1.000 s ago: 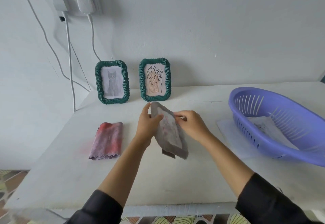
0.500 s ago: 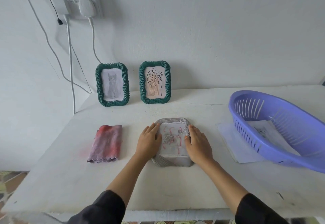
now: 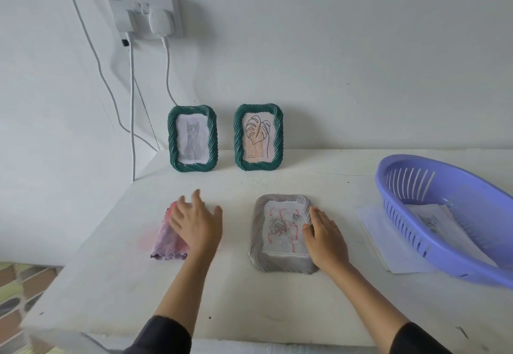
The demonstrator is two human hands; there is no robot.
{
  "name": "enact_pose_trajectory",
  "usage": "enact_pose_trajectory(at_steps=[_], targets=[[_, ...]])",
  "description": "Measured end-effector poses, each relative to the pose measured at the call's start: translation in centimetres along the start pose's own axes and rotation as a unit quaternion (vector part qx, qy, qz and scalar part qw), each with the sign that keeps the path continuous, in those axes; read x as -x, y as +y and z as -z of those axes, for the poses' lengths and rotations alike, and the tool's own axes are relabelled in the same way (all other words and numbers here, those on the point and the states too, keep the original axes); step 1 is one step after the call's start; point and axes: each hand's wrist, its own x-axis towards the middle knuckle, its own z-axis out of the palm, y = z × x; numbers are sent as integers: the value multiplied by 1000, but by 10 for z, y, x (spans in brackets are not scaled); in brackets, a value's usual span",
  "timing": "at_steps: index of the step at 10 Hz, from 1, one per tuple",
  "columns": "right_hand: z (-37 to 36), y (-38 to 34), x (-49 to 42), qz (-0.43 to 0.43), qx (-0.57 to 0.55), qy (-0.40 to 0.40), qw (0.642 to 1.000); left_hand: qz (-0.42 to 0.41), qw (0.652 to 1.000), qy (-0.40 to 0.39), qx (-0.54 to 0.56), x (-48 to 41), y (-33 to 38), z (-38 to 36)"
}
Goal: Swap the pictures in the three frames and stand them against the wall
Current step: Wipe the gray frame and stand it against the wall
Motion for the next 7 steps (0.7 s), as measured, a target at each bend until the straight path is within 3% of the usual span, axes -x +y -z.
enact_pose_trajectory(at_steps=[1,3,4,5,6,7], targets=[[1,-1,1,-2,-3,-3,1000,98,988,-92,-76,-14,-18,14],[3,-2,2,-8,-19,-18,1000,124,981,-146,-44,-25,-27,26],[7,-3,2,-17,-47,-29,998,138,974,-174,36,-25,-26,41],[22,-13,7,-34,-179,-30,983,141,922,-235,272,-15,-14,55],[38,-40,15,2,-302,-39,952,123,889,-250,364,-3,18,55],[46,-71,16,-13,-512,-168,842,74,861,-309,398,23,62,43]])
